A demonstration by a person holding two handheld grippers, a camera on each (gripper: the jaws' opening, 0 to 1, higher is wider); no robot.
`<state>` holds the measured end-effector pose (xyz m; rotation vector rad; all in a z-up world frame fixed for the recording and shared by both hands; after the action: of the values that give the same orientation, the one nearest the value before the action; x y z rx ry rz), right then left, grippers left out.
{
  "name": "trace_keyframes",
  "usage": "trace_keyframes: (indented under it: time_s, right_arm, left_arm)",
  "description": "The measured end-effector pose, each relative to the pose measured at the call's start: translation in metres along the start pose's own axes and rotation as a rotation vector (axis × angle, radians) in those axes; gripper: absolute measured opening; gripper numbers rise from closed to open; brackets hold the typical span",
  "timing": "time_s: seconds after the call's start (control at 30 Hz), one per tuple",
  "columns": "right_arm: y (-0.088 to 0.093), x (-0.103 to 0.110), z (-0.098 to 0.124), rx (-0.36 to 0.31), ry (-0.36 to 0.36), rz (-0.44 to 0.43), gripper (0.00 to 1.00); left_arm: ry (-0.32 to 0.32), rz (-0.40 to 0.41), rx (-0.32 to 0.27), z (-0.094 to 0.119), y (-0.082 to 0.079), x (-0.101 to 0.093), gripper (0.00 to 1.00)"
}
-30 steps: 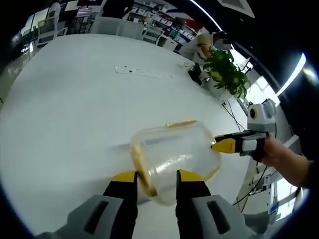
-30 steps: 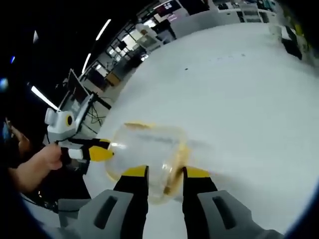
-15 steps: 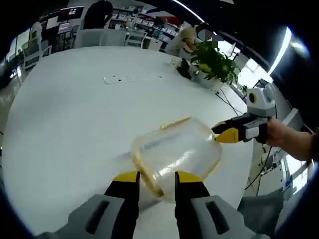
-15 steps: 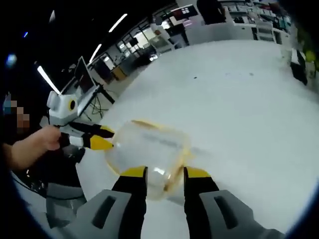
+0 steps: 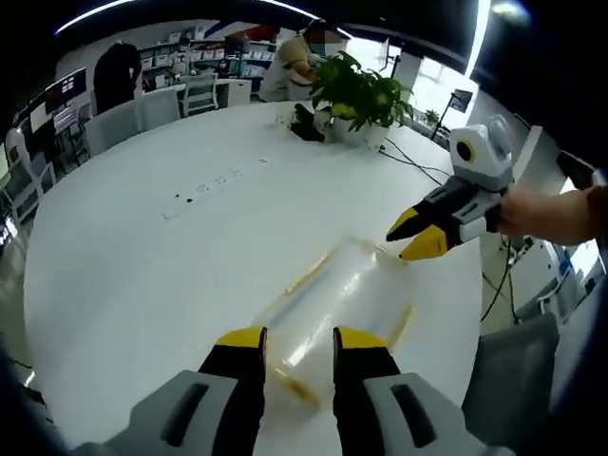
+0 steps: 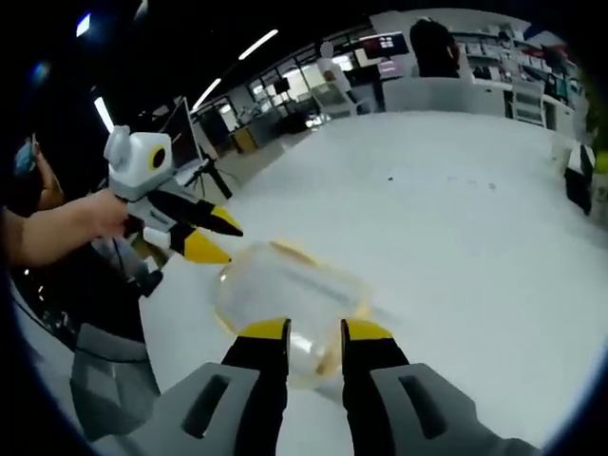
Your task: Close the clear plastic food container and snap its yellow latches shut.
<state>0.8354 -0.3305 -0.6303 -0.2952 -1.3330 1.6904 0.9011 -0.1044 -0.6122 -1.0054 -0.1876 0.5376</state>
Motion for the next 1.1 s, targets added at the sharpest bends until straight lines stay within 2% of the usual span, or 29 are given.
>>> trace_keyframes:
  time_s: [0.03, 0.17, 0.53, 0.87, 1.1]
  right_arm:
    - [0.0, 0.002, -0.002, -0.001, -0.014, 0.022, 0.16]
    - [0.001, 0.007, -0.009, 0.018, -0.07, 0.104, 0.15]
    - [0.005, 0.016, -0.025, 0.062, -0.158, 0.17, 0.11]
    - [0.008, 0.018, -0.029, 0.093, -0.204, 0.196, 0.13]
    - [0.008, 0.026, -0.032, 0.104, -0.294, 0.309, 0.18]
  left_arm:
    - [0.007, -0.037, 0.008, -0.002, -0.001, 0.0, 0.2]
    - [0.053, -0.067, 0.017, -0.009, -0.005, -0.005, 0.2]
    - [0.157, -0.165, 0.047, -0.03, -0.011, -0.018, 0.17]
    - [0.171, -0.203, 0.055, -0.042, -0.017, -0.02, 0.19]
    - [0.166, -0.212, 0.066, -0.046, -0.022, -0.015, 0.2]
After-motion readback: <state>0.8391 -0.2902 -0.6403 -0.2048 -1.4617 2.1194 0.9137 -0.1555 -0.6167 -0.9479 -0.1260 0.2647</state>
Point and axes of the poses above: the point that each gripper's makers call its tool centre point, and the gripper's own axes: z roughly backward along the fingers, x roughly to its left, y roughly out of its underside, the point moved 10 cm from there along z, roughly backward along the fingers, and after that the axes turned 15 degrees about -x, right-handed, at the moved point
